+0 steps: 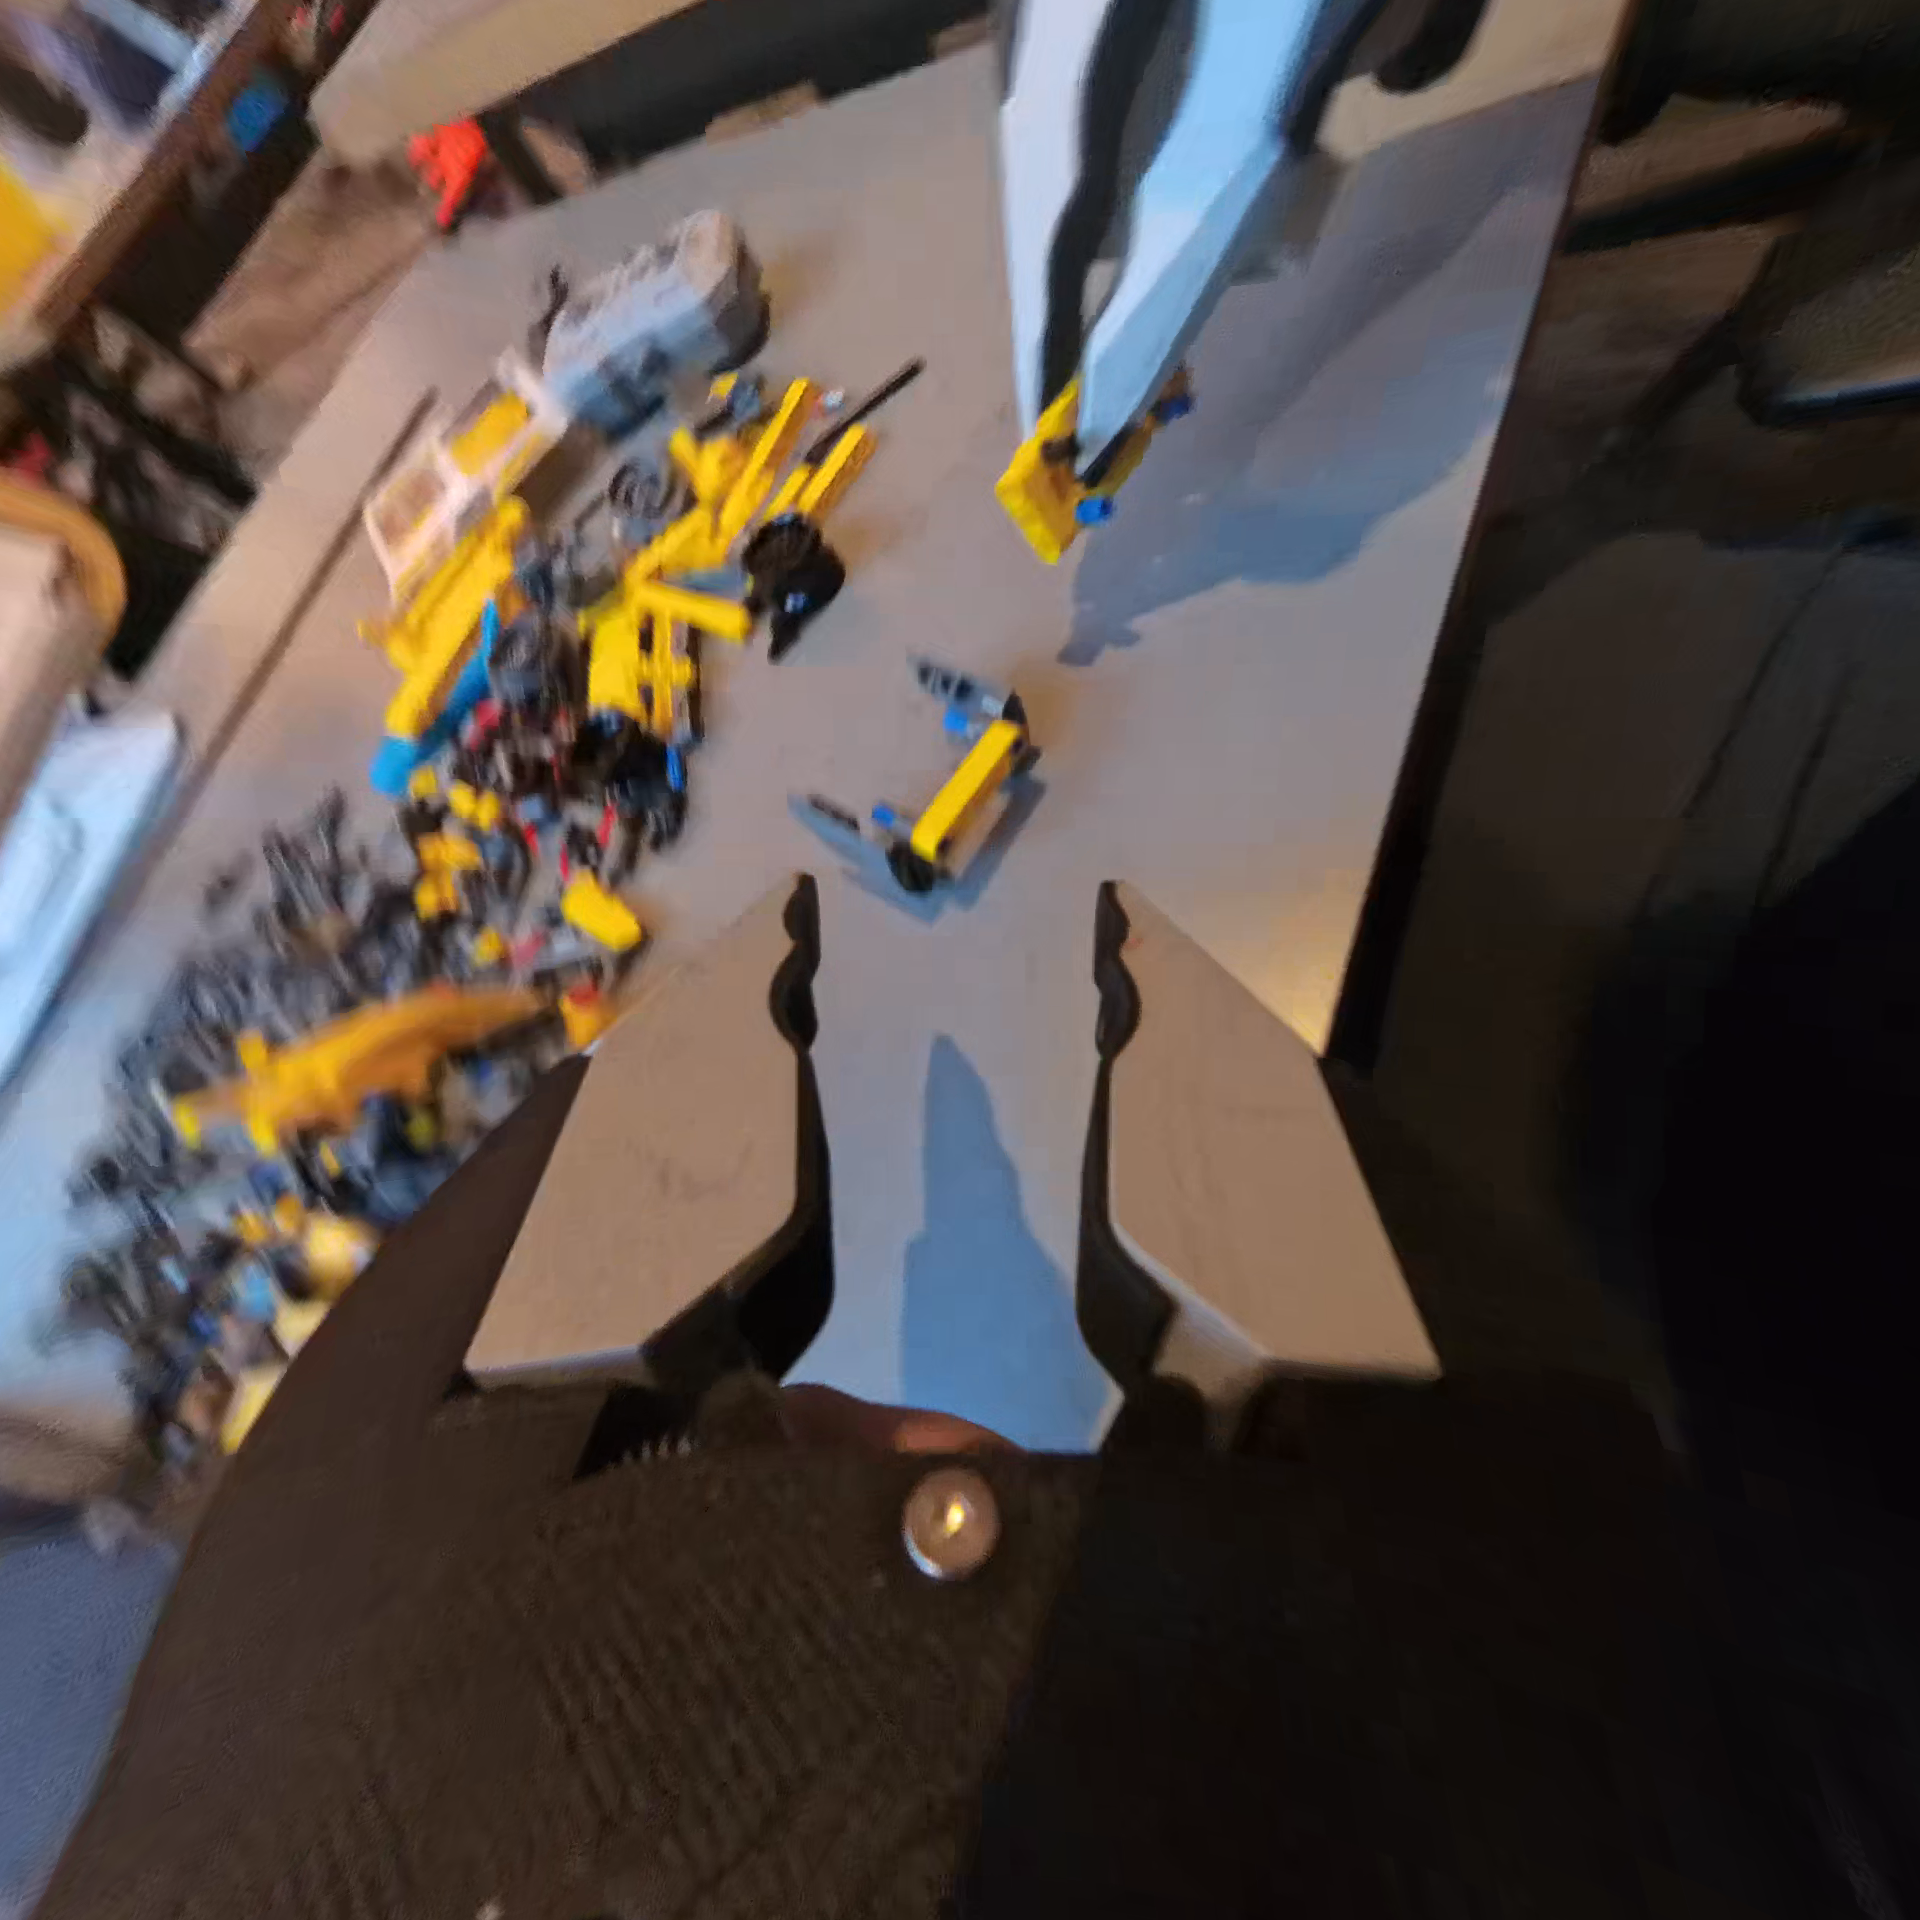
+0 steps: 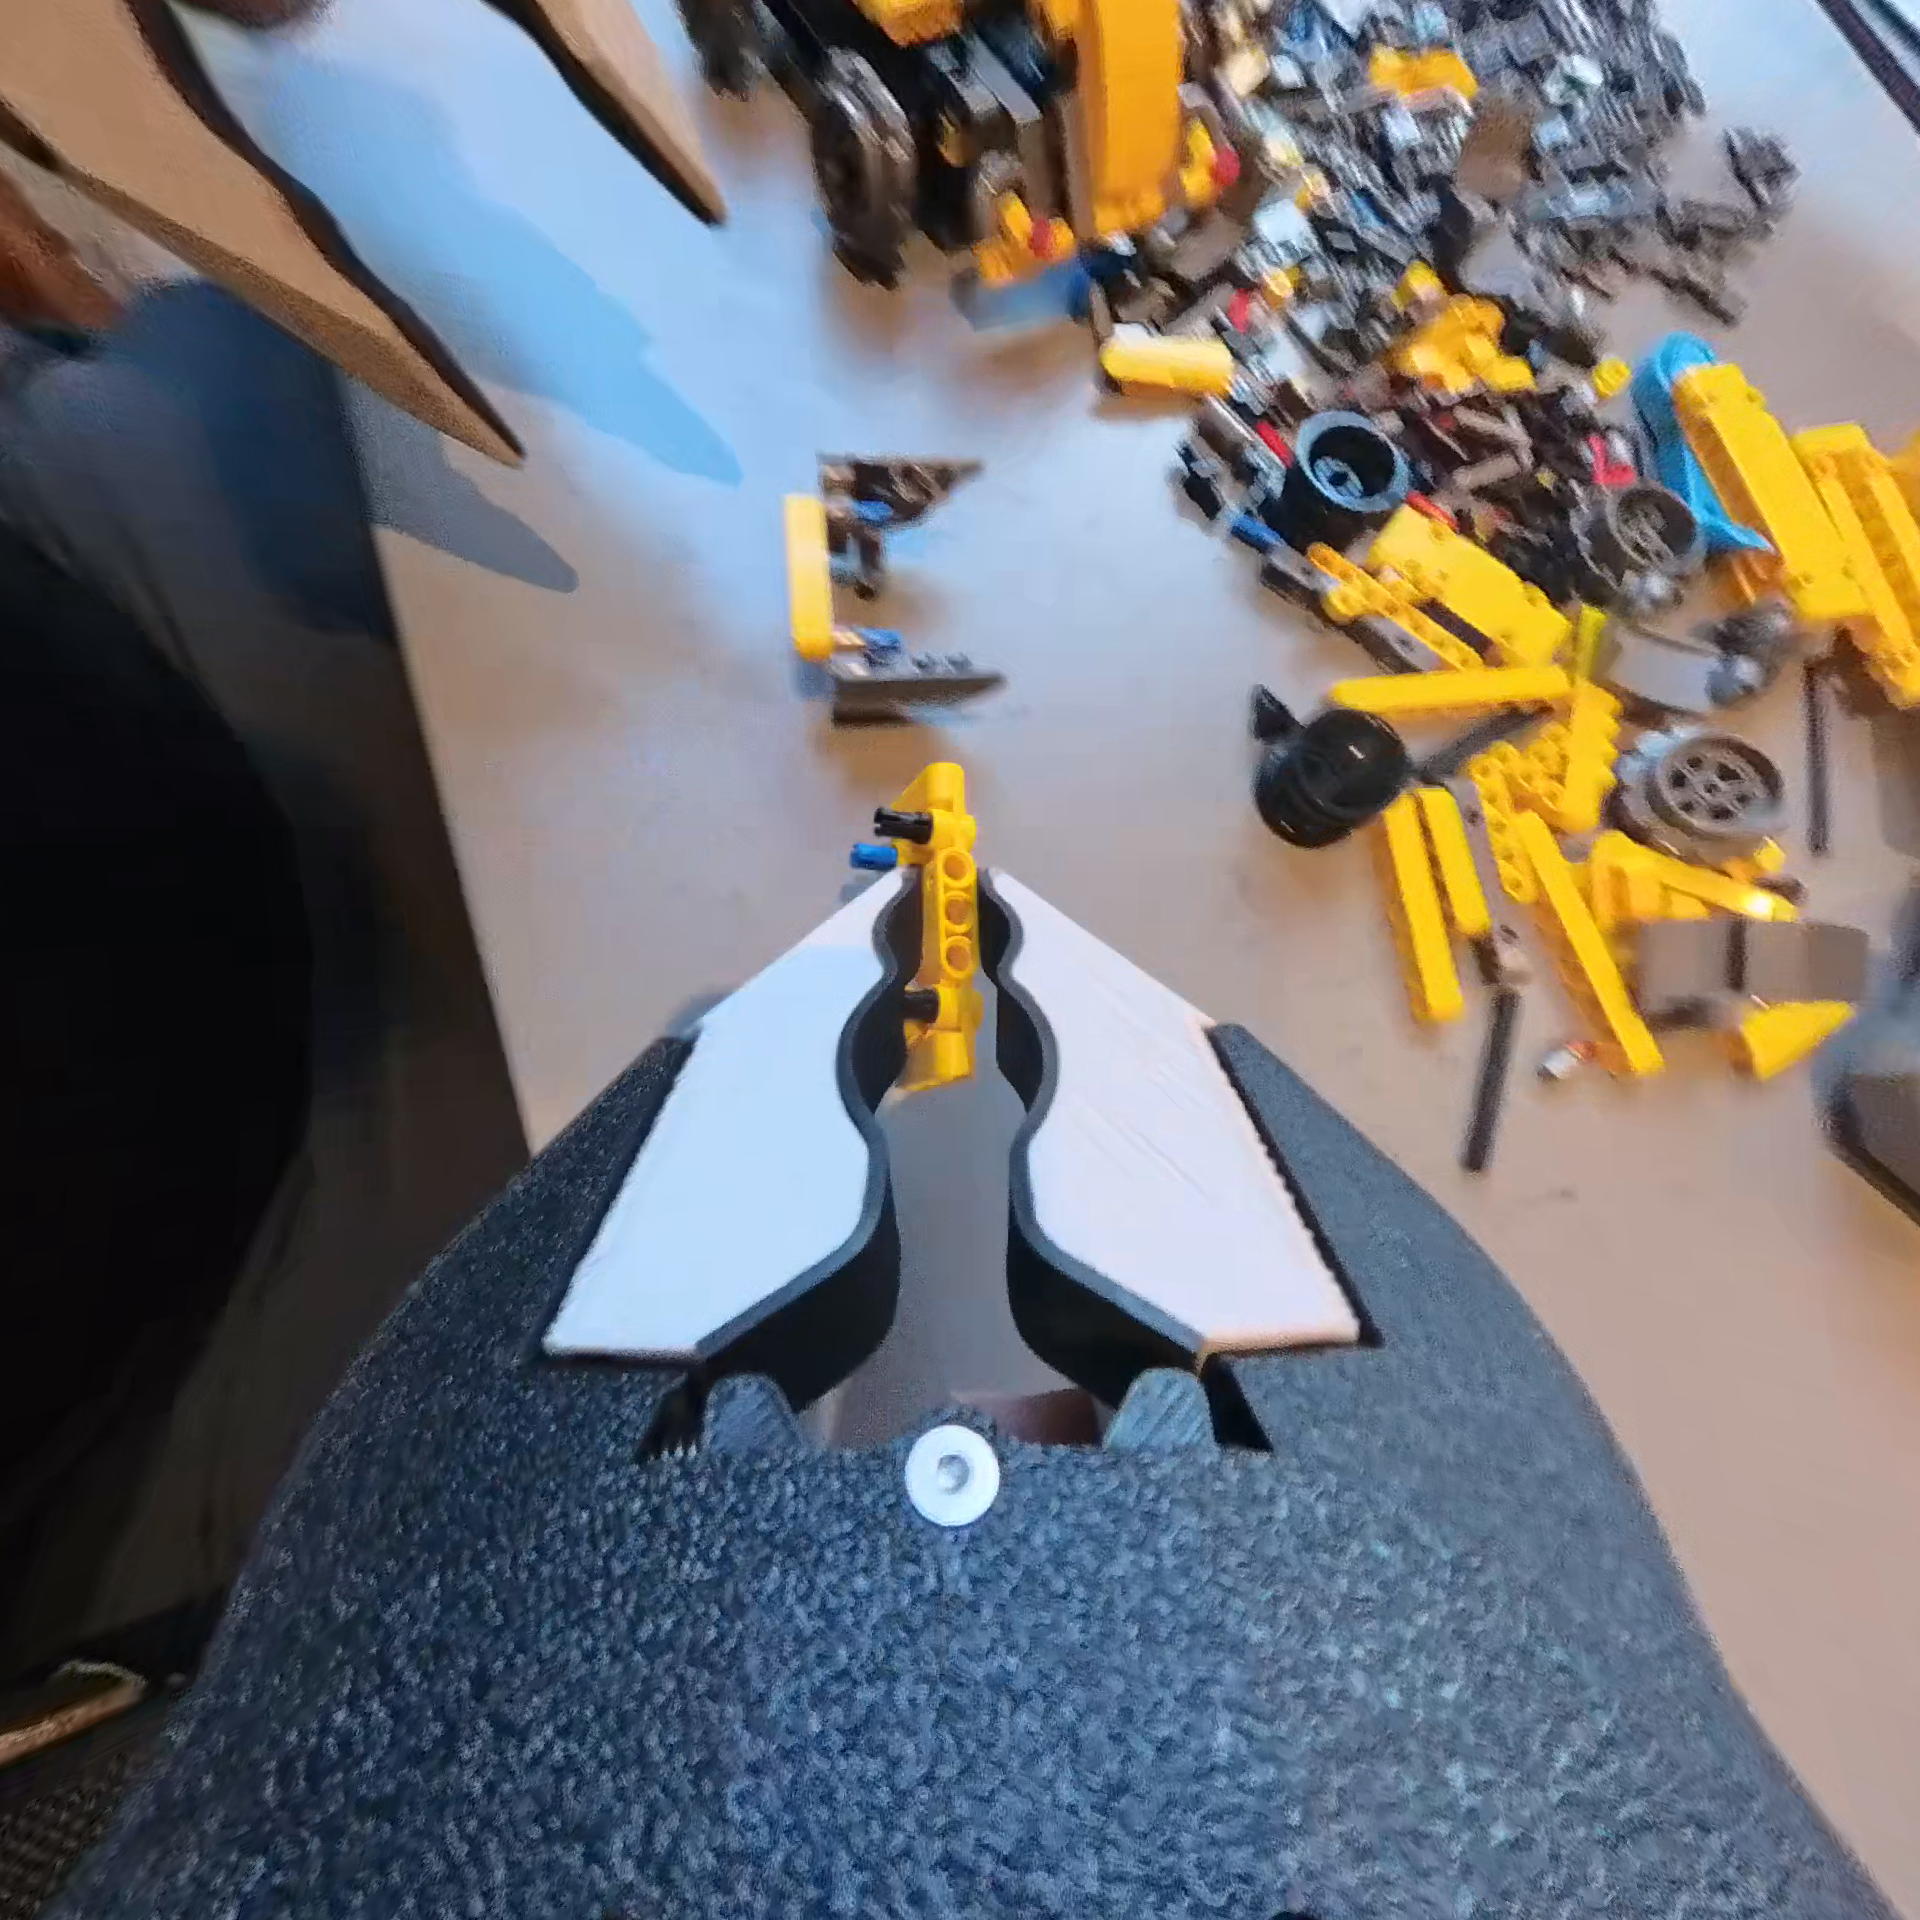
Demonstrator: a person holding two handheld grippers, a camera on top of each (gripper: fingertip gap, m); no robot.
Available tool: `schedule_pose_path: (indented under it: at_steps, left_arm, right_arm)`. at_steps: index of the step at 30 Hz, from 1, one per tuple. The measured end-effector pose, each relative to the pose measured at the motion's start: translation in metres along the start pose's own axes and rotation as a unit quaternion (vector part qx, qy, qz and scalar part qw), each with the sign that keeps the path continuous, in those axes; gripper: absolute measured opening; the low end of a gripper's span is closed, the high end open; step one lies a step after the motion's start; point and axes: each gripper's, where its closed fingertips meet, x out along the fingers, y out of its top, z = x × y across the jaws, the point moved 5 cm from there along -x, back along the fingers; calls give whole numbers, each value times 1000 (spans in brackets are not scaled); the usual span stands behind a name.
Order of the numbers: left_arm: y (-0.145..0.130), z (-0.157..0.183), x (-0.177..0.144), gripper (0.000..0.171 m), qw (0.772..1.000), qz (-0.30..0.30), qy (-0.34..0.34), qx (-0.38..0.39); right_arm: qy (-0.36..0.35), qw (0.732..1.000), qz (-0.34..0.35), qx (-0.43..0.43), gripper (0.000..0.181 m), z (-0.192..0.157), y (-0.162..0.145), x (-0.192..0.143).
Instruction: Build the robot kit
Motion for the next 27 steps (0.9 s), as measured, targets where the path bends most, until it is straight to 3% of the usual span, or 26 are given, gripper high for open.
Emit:
schedule_pose_path:
  at_steps: [2,5,6,7,9,11,13,14,15,17,20,22,24,27]
  left_arm:
    - [14,-1,21,47,994,-1,-10,107]
    - [8,-4,59,46,969,-70,-31,235]
    - [2,-3,67,38,963,-96,-55,247]
    - [-3,-2,73,12,959,-115,-79,247]
    - [0,-3,76,9,960,-122,-101,233]
    - [12,-14,75,9,978,-86,-80,172]
    - [32,-30,67,8,998,20,-57,8]
    - [38,-35,61,8,989,78,-76,-101]
    - [43,-36,55,8,965,137,-106,-195]
    - [50,-37,42,9,907,249,-148,-306]
    - [55,-33,30,8,856,343,-161,-352]
    - [55,-24,32,8,867,331,-161,-337]
    - [55,-12,32,7,886,306,-166,-307]
    - [49,-14,32,12,911,271,-121,-286]
  right_arm:
    - [-7,1000,-24,7,10,14,-8,0]
    - [-7,999,-32,24,11,27,-13,0]
    - [-7,999,-32,23,10,28,-14,1]
    - [-6,999,-34,21,10,29,-16,2]
    - [-3,999,-39,23,16,31,-21,6]
    - [-1,999,-40,30,23,33,-24,9]
    - [-10,999,-24,42,34,35,-22,6]
    - [-20,998,-8,52,40,36,-18,1]
    - [-28,998,16,61,44,35,-10,-5]
    - [-7,991,103,84,44,25,16,-18]
    - [93,958,231,142,41,8,56,-22]
    - [151,937,264,170,37,5,73,-18]
    - [196,928,263,173,2,3,83,-14]
    - [203,942,213,163,0,6,94,-1]
